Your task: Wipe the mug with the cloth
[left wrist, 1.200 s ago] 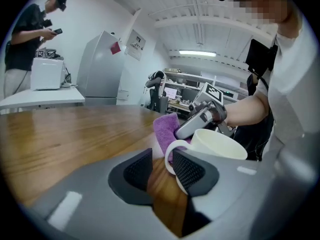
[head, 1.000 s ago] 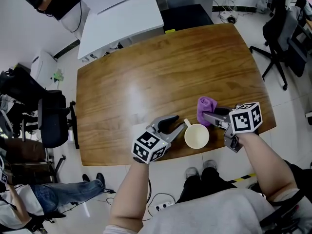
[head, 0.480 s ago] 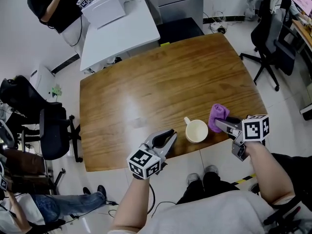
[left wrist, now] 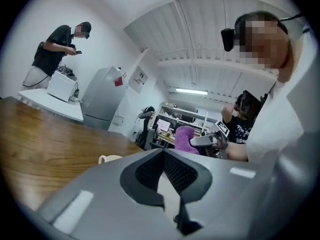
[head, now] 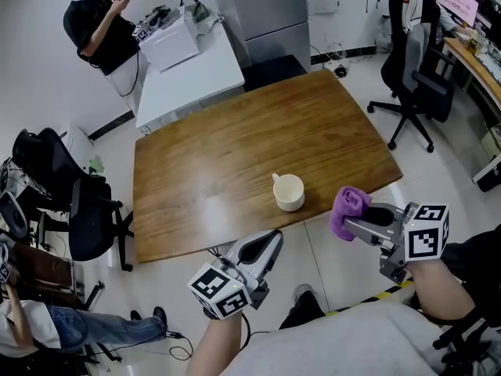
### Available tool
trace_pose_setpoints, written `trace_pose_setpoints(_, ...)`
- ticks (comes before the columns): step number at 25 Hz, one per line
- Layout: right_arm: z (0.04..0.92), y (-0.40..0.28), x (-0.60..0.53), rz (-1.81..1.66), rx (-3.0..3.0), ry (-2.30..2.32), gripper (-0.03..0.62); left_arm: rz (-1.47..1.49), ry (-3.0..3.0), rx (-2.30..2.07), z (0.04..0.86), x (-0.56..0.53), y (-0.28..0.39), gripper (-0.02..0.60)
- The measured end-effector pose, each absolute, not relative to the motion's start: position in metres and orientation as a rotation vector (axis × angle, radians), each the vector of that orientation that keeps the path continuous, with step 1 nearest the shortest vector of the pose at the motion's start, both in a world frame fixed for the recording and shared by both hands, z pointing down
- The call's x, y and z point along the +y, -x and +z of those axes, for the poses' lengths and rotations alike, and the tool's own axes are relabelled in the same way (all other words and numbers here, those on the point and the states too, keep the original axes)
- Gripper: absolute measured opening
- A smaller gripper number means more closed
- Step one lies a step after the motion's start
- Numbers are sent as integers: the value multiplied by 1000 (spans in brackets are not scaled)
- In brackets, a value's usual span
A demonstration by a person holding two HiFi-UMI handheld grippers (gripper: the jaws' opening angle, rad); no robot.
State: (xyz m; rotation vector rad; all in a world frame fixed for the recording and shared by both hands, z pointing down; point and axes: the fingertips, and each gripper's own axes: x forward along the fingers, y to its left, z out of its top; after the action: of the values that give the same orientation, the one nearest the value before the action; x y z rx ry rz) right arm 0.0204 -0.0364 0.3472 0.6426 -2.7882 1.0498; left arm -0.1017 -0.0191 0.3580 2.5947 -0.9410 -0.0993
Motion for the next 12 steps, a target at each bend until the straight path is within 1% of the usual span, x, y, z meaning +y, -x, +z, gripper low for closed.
trace_pose_setpoints(6,330,-100,92,1028,-2858,-530,115,-180,-2552,-965,334,101,10,3)
trace_pose_setpoints(12,319,-168,213,1057,-2892,-489,115,-113,-2565,-978,315,214,-70,3)
